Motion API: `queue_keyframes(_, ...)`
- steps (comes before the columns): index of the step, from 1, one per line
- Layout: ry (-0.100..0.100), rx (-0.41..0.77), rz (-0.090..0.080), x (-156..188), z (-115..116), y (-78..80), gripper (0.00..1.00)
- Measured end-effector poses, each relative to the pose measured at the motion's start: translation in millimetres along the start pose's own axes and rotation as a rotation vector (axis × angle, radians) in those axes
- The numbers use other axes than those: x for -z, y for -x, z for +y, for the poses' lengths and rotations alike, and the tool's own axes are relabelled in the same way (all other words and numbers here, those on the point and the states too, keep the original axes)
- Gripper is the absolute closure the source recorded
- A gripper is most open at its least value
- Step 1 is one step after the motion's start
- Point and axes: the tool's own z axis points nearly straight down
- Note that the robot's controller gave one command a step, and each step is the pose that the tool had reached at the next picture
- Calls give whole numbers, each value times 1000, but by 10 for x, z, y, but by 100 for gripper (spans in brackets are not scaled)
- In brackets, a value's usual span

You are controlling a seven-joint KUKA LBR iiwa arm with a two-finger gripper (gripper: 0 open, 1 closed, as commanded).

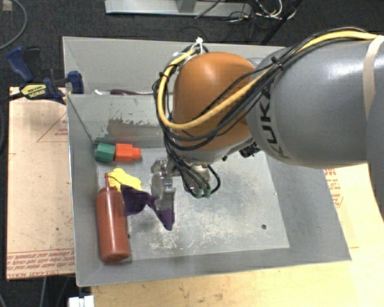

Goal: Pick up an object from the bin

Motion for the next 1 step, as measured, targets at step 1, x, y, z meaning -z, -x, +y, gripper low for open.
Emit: queue_keyframes(1,0,5,1,476,73,89,100)
